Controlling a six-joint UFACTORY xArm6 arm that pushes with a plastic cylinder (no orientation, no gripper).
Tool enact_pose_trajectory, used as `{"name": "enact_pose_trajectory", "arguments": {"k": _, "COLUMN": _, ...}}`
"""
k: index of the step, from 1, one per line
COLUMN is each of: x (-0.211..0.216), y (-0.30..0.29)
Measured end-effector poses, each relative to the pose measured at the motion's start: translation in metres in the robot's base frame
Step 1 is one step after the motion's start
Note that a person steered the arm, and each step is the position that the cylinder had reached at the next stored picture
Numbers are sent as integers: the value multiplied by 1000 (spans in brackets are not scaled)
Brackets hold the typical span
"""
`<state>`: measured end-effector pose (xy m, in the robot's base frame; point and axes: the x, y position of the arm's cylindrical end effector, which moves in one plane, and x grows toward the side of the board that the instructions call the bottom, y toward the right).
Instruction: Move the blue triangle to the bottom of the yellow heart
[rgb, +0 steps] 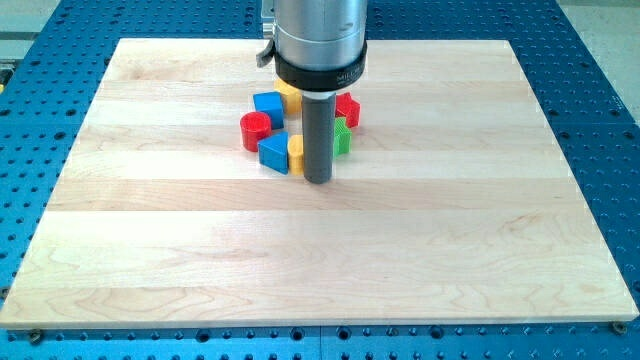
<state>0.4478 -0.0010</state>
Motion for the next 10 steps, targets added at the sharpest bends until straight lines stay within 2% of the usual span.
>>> {"name": "enact_pose_trajectory", "arguments": {"k": 3, "x": -5, "y": -19}}
{"name": "enact_pose_trajectory", "arguments": {"k": 4, "x": -24, "y": -29}}
{"name": "enact_pose_trajectory", "arguments": {"k": 5, "x": 12, "y": -45}}
{"name": "enact_pose_trajectory", "arguments": {"k": 6, "x": -2, "y": -58}}
{"name": "enact_pose_trajectory", "arguments": {"k": 8, "x": 25, "y": -102}}
{"name": "enact_pose_trajectory", "arguments": {"k": 9, "x": -3, "y": -124}}
{"name": "enact_pose_trajectory", "arguments": {"k": 10, "x": -12, "y": -117}}
